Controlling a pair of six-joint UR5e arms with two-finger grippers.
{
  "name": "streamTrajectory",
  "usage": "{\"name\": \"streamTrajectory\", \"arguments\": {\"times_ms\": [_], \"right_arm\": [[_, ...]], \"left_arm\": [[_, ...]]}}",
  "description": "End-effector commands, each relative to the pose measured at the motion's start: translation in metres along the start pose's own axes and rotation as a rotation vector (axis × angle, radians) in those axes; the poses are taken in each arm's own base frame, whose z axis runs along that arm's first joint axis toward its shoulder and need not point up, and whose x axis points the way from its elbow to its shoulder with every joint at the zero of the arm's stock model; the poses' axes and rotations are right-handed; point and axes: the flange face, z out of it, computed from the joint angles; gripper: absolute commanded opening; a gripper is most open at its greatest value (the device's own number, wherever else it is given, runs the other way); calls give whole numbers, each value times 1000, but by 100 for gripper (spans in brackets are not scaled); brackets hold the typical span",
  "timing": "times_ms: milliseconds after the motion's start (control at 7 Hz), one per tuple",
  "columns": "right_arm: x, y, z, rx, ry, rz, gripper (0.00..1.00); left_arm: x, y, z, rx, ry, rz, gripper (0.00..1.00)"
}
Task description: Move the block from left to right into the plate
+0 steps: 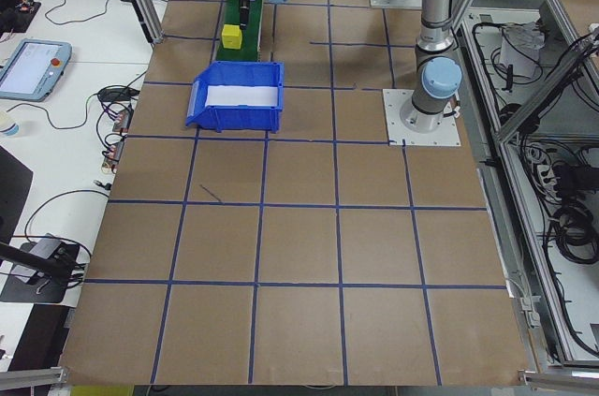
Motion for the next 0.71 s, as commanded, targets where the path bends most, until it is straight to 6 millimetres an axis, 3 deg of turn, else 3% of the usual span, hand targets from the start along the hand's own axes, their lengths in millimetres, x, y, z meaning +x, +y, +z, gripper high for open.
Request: {"name": "streamTrajectory", "arguments": {"times_ms": [0,286,571], "right_arm": [[-8,-5,11,93,-117,-194,100],[-15,-8,19,181,-133,-533,98],[-14,-10,61,298,-190,-747,99]], "left_arm": [[-16,53,-64,-80,-83,5,100],[-21,73,-70,-124,-92,7,100],[-26,71,-72,-110,-121,40,100]]}}
